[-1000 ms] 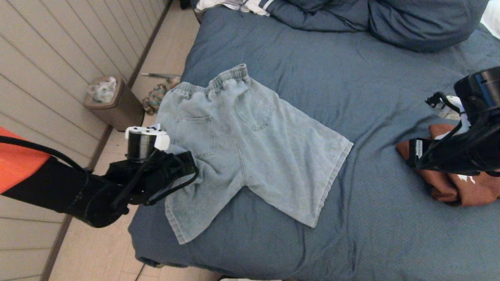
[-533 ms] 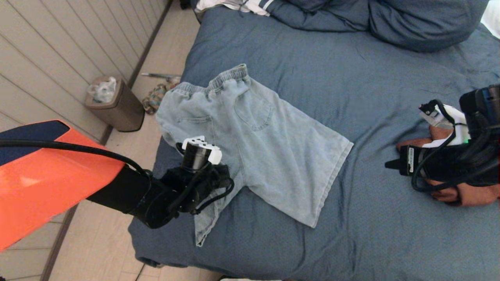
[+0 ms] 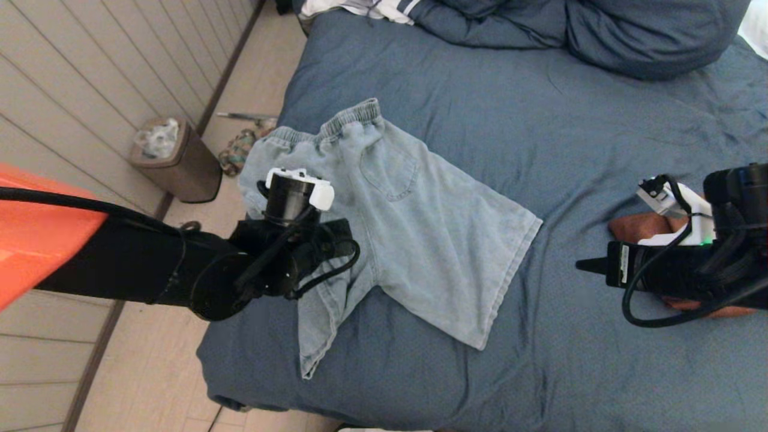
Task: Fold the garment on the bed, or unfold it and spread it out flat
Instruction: Unford the brown shorts
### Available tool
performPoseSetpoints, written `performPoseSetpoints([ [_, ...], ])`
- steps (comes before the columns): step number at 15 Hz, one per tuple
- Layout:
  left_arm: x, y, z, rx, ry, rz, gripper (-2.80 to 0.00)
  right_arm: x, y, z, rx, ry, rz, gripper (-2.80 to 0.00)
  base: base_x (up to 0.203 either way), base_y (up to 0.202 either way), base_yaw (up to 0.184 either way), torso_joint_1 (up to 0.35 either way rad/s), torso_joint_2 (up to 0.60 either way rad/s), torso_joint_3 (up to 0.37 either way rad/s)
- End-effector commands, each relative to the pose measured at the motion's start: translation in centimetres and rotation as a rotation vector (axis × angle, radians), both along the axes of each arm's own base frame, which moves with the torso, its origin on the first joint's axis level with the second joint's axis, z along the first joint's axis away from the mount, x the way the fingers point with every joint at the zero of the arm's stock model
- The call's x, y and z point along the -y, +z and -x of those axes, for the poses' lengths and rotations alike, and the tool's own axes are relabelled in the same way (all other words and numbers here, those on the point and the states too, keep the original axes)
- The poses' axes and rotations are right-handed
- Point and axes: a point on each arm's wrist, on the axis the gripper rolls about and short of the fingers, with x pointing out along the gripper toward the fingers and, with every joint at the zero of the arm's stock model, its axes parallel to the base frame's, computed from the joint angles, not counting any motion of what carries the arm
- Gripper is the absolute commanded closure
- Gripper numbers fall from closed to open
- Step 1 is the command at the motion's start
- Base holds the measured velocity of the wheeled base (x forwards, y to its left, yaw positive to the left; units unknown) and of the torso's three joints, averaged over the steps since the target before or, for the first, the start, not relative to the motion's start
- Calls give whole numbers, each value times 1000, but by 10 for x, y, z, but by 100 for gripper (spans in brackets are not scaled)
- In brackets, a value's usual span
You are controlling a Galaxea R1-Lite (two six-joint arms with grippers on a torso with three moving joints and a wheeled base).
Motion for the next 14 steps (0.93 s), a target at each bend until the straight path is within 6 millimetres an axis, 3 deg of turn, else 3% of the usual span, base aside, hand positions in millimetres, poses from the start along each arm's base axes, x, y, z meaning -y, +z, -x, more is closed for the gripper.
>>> performPoseSetpoints([
  [1, -19, 32, 12, 51, 25, 39, 0, 1, -5, 1, -16, 17, -15, 0, 0, 0, 0, 0, 0, 0],
  [4, -33, 12, 7, -8, 68, 0, 0, 0, -10, -3, -29, 31, -25, 0, 0, 0, 0, 0, 0, 0],
  [9, -41, -30, 18, -109, 57, -53, 0, 3, -20, -7, -51, 22, -33, 0, 0, 0, 0, 0, 0, 0],
  [14, -44, -23, 30, -92, 41, -41, 0, 2, -30, -12, -45, 25, -39, 0, 0, 0, 0, 0, 0, 0],
])
